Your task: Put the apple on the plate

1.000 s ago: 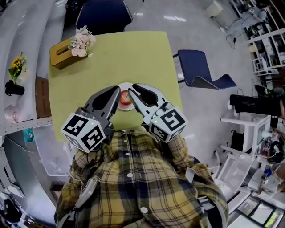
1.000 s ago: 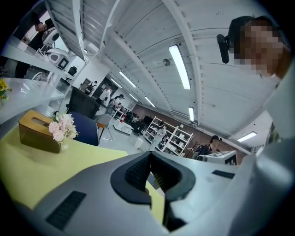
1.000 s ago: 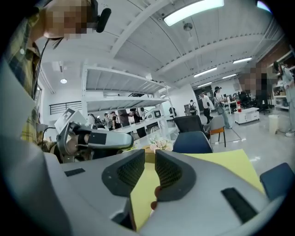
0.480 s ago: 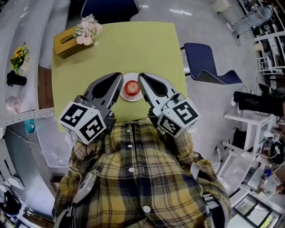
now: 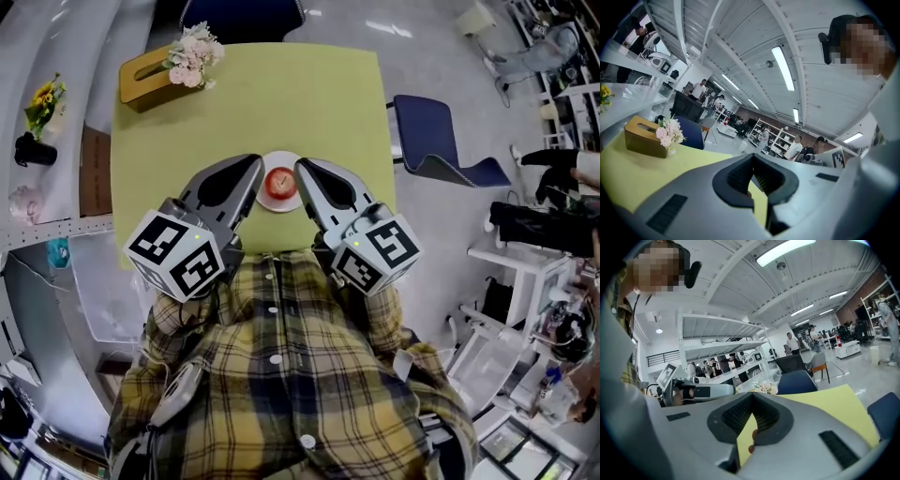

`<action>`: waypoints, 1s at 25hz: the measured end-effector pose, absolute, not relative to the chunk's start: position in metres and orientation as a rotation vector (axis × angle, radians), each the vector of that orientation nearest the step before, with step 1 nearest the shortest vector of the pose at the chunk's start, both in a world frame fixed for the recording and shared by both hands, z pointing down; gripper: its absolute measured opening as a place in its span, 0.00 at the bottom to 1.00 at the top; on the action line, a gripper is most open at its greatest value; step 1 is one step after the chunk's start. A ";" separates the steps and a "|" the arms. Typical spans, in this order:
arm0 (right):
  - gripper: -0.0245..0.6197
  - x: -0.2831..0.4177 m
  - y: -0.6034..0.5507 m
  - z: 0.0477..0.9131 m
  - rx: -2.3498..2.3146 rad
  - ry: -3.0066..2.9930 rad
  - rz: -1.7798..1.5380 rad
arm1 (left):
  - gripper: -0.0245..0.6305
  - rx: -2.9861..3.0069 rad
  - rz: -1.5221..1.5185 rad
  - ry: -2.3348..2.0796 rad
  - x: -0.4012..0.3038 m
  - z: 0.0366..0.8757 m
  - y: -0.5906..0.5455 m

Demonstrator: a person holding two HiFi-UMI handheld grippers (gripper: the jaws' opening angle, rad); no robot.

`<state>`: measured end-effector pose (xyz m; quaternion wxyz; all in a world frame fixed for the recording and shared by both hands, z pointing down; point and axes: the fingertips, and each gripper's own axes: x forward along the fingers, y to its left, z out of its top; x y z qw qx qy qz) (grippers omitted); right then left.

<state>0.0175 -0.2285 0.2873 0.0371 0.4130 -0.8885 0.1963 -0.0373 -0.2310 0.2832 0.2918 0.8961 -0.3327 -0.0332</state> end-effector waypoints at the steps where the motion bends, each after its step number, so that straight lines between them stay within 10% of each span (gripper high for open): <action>1: 0.03 0.018 -0.228 0.288 1.269 -2.725 0.605 | 0.05 2.384 -0.086 -0.886 -0.037 0.284 -0.231; 25: 0.03 0.011 -0.227 0.303 1.179 -2.683 0.614 | 0.05 2.309 -0.090 -0.859 -0.031 0.302 -0.232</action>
